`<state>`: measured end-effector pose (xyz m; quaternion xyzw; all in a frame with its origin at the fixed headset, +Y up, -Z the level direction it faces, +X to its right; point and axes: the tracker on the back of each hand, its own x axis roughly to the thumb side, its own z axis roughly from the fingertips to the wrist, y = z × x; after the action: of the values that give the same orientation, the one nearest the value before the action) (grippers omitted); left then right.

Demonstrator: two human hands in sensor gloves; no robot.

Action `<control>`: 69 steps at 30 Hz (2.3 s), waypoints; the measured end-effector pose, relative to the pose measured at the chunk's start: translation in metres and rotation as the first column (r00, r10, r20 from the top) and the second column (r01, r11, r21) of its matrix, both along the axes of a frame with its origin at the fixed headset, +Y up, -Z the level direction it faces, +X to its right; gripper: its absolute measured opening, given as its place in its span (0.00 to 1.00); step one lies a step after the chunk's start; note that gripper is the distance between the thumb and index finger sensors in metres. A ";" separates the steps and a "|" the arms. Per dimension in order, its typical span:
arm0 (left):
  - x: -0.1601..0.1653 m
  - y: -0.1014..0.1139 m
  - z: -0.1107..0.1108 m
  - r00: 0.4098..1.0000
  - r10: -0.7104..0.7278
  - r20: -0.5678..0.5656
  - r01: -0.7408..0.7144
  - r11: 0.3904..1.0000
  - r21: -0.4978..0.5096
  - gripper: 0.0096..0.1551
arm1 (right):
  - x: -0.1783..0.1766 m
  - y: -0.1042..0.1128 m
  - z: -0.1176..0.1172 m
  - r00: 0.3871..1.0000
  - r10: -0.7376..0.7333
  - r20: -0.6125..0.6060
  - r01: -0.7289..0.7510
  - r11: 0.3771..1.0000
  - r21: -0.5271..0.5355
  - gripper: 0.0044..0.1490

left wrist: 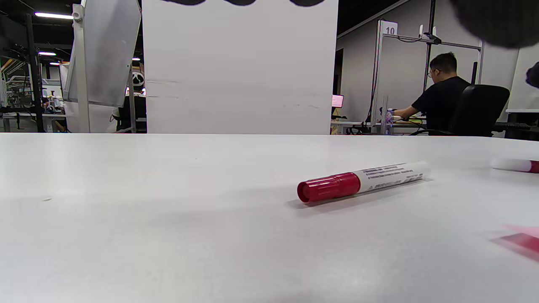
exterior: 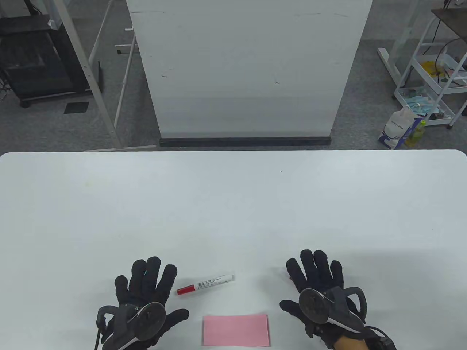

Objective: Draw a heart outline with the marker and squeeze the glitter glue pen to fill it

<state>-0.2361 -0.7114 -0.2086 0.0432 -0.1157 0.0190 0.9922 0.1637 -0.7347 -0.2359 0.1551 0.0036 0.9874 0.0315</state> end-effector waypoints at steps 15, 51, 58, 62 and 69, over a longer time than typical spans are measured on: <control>0.006 0.001 0.003 1.000 0.007 0.024 -0.007 1.000 0.025 0.60 | 0.004 0.003 0.001 0.999 -0.035 0.002 0.035 0.999 0.004 0.60; 0.011 -0.001 0.002 0.999 0.003 0.033 -0.005 0.998 0.060 0.55 | 0.005 0.003 -0.001 0.997 -0.075 -0.004 0.075 0.997 -0.022 0.59; 0.018 -0.009 -0.006 0.999 -0.024 0.022 0.023 0.999 0.046 0.50 | 0.004 0.003 -0.001 0.997 -0.078 -0.005 0.078 0.997 -0.026 0.59; 0.026 -0.018 -0.015 0.998 -0.059 0.013 0.058 0.998 0.039 0.46 | 0.004 0.003 -0.001 0.997 -0.081 -0.007 0.081 0.996 -0.028 0.59; 0.035 -0.030 -0.033 0.996 -0.071 -0.046 0.071 0.997 -0.003 0.36 | 0.002 0.001 -0.001 0.998 -0.065 -0.020 0.064 0.997 -0.040 0.59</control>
<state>-0.2012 -0.7416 -0.2415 0.0390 -0.0944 -0.0170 0.9946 0.1654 -0.7340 -0.2368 0.1650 0.0183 0.9839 0.0665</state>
